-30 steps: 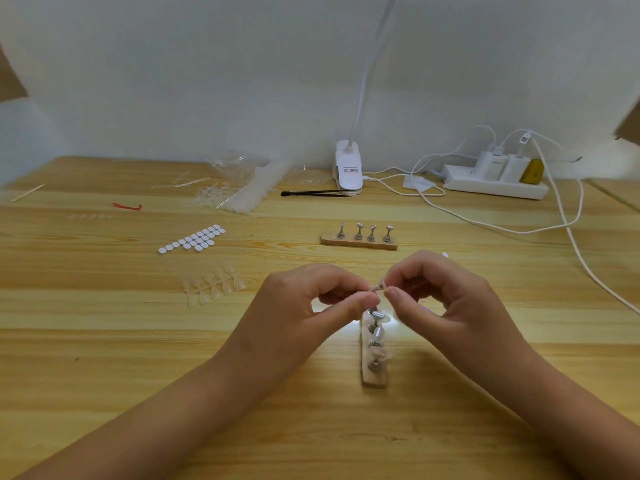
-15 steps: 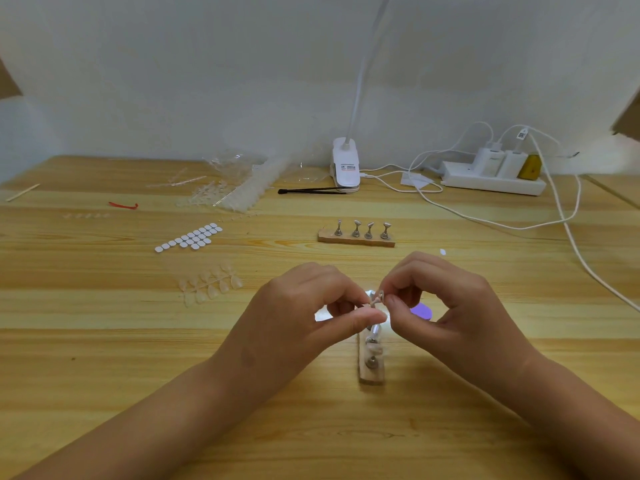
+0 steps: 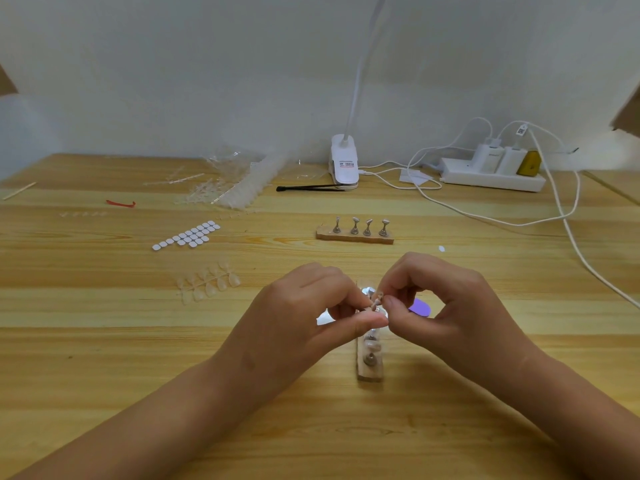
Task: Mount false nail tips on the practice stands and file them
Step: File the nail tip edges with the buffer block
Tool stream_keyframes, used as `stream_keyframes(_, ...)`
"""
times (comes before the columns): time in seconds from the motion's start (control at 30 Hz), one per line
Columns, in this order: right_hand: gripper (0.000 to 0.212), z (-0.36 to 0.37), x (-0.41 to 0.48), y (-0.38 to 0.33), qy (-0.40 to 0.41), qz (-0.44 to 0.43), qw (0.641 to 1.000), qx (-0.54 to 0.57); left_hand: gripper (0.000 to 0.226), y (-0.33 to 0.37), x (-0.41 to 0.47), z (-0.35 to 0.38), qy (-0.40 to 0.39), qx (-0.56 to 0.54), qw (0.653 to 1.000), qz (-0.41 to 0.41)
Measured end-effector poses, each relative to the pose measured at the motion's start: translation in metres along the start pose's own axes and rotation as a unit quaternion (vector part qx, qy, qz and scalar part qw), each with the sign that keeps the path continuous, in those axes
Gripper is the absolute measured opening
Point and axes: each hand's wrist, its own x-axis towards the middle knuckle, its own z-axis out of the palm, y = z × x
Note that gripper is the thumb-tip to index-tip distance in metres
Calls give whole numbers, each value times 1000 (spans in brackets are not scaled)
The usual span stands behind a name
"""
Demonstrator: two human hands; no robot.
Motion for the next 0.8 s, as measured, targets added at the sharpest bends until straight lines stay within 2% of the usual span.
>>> stream_keyframes(0.43, 14, 0, 1, 1, 4, 10, 1000, 6, 31, 0, 1, 1, 1, 14, 1000, 4)
stream_keyframes(0.8, 9, -4, 0, 2, -18, 9, 1000, 5, 29, -2, 1, 1, 7, 9, 1000, 8)
